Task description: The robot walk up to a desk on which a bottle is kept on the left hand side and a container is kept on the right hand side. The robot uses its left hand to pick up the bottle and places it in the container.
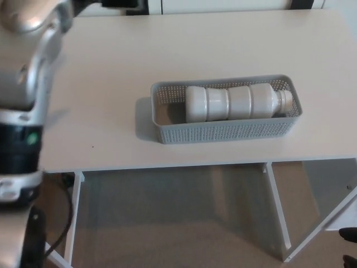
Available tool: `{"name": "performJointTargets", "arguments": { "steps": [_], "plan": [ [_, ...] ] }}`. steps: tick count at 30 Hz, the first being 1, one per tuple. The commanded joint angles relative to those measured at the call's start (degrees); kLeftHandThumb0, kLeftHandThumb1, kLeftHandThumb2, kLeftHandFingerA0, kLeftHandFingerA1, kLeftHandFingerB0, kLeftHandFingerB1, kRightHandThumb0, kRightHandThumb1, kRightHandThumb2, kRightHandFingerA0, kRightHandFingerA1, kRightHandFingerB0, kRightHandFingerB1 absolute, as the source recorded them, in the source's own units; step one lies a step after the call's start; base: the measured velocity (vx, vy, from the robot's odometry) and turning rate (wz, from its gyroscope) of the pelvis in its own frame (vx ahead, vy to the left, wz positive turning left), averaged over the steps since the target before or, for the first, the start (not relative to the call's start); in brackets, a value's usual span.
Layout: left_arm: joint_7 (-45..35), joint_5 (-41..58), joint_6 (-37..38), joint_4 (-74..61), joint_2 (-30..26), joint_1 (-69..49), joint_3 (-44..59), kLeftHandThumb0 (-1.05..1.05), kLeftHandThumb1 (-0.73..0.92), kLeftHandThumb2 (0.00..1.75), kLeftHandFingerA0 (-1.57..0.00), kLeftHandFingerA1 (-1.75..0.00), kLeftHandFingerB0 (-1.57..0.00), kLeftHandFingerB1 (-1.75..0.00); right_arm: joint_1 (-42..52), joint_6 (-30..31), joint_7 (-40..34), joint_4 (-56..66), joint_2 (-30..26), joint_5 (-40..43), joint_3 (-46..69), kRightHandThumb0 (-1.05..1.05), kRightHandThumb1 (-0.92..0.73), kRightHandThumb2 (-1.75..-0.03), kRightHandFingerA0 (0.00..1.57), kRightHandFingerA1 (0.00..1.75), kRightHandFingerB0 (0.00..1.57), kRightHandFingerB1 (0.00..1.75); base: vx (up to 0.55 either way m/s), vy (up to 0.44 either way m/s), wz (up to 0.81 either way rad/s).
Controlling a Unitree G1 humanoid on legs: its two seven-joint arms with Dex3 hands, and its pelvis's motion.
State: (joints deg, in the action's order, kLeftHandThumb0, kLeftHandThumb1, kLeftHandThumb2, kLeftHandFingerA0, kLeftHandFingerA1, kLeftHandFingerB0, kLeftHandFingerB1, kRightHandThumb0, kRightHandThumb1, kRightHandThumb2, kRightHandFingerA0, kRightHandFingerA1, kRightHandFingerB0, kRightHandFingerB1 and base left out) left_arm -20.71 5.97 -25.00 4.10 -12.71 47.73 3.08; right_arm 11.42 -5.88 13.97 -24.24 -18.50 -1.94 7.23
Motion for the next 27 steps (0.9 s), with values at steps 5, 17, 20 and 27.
{"name": "performJointTargets", "arguments": {
  "steps": [5, 17, 20, 27],
  "plan": [
    [-52.8, 45.9, -18.7, -20.5, -23.9, -53.9, 57.5, -0.59, 0.53, 0.56, -0.37, -0.44, -0.35, -0.34, 1.5, 0.7, 0.1, -0.7, -3.5, -2.7, -1.1, -0.54, -0.62, -0.59, 0.66, 0.5, 0.54, 0.44, 0.0, 0.0, 0.0],
    [-71.8, 25.1, 13.3, 24.3, -29.5, -78.0, 37.6, -0.65, 0.53, 0.57, -0.34, -0.39, -0.3, -0.31, 1.5, 0.3, -1.1, -2.2, -3.9, -4.4, -2.0, -0.55, -0.63, -0.59, 0.66, 0.49, 0.55, 0.44, 0.0, 0.0, 0.0],
    [-71.8, 19.6, 15.1, 34.7, -29.3, -77.7, 33.1, -0.64, 0.42, 0.78, -0.33, -0.48, -0.3, -0.44, 0.6, 1.3, -0.9, -2.8, -4.1, -4.0, -1.7, -0.52, -0.64, -0.59, 0.64, 0.47, 0.55, 0.43, 0.0, 0.0, 0.0],
    [-62.1, 10.9, 19.3, 44.4, -30.2, -79.6, 27.0, -0.49, 0.53, 0.56, -0.42, -0.41, -0.44, -0.37, 0.5, 0.6, -1.0, -4.3, -4.1, -3.8, -1.6, -0.52, -0.63, -0.59, 0.67, 0.49, 0.54, 0.43, 0.0, 0.0, 0.0]
  ]
}}
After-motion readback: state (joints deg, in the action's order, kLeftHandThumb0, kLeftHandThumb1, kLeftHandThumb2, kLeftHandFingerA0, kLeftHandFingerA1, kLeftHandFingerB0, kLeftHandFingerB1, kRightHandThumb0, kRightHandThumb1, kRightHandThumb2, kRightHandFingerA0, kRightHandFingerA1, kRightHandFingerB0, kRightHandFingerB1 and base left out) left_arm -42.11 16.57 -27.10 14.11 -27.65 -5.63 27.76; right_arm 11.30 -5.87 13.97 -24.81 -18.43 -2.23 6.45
